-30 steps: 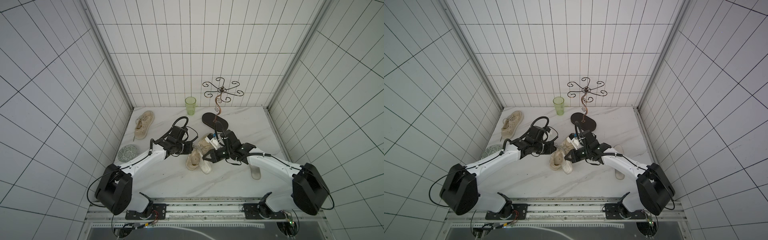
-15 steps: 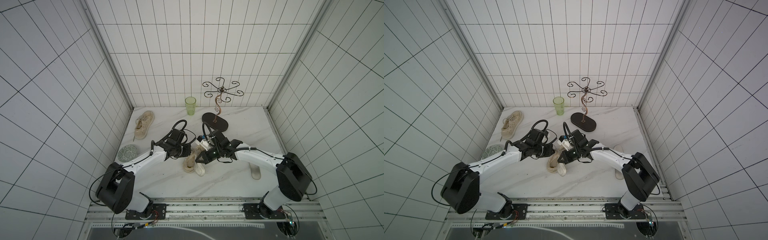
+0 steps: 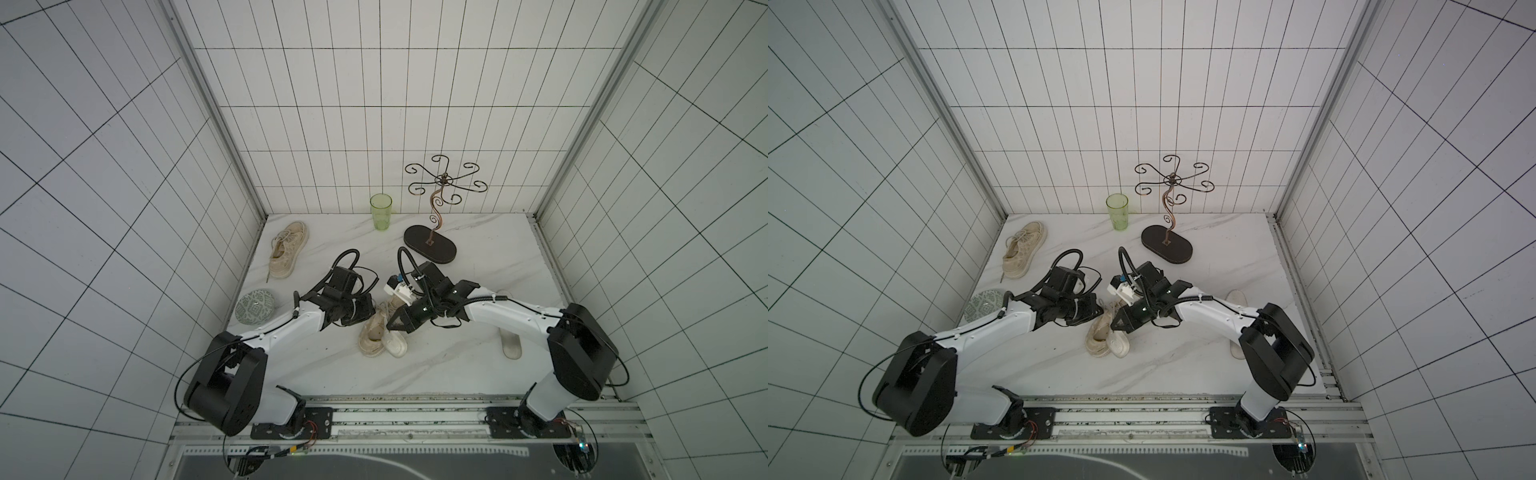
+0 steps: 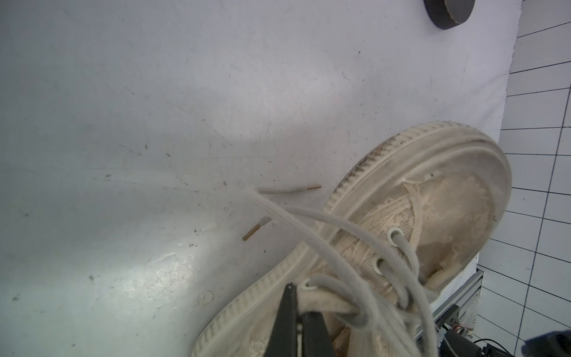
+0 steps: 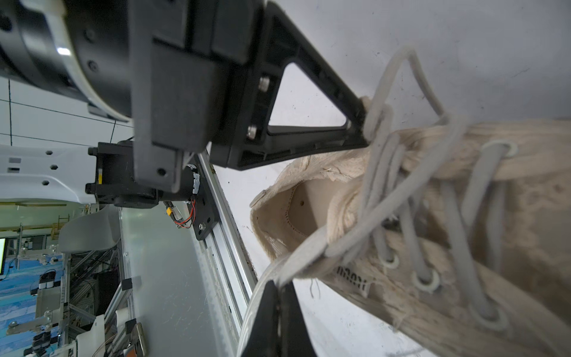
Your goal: Remove the insole from the shoe
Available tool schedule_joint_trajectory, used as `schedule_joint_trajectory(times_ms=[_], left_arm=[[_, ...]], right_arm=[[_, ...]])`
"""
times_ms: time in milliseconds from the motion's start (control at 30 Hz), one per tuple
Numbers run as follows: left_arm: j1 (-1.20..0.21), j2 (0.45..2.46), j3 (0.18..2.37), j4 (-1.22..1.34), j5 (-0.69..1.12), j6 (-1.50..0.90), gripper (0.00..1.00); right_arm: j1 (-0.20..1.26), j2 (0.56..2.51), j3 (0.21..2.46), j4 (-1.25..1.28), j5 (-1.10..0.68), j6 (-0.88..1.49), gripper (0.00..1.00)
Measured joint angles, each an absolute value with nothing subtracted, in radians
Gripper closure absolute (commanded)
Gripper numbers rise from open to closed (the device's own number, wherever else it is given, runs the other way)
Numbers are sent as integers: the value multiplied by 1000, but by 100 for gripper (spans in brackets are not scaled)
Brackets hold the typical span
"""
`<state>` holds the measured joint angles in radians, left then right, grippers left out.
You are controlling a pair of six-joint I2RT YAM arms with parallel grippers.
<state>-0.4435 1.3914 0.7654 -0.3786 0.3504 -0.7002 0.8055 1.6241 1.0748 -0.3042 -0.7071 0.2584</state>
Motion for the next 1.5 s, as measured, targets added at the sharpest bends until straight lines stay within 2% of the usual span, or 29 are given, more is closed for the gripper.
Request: schedule_joint_trajectory(times_ms=[300, 867, 1167, 1367, 1500], left_arm=[[-434, 1388, 746, -362, 396, -712, 100], [-441, 1383, 729, -292, 379, -768, 100], [-347, 1377, 740, -333, 423, -736, 100], [-243, 1391, 777, -279, 195, -706, 100], [-226, 1391, 788, -270, 101, -690, 100]], right_arm=[[805, 1563, 1027, -356, -615, 173, 100], [846, 1573, 1044, -179, -717, 356, 100], [847, 1495, 1042, -290, -715, 271, 100], [927, 1283, 1041, -426, -952, 243, 100], [908, 1263, 1040, -476, -979, 238, 100]])
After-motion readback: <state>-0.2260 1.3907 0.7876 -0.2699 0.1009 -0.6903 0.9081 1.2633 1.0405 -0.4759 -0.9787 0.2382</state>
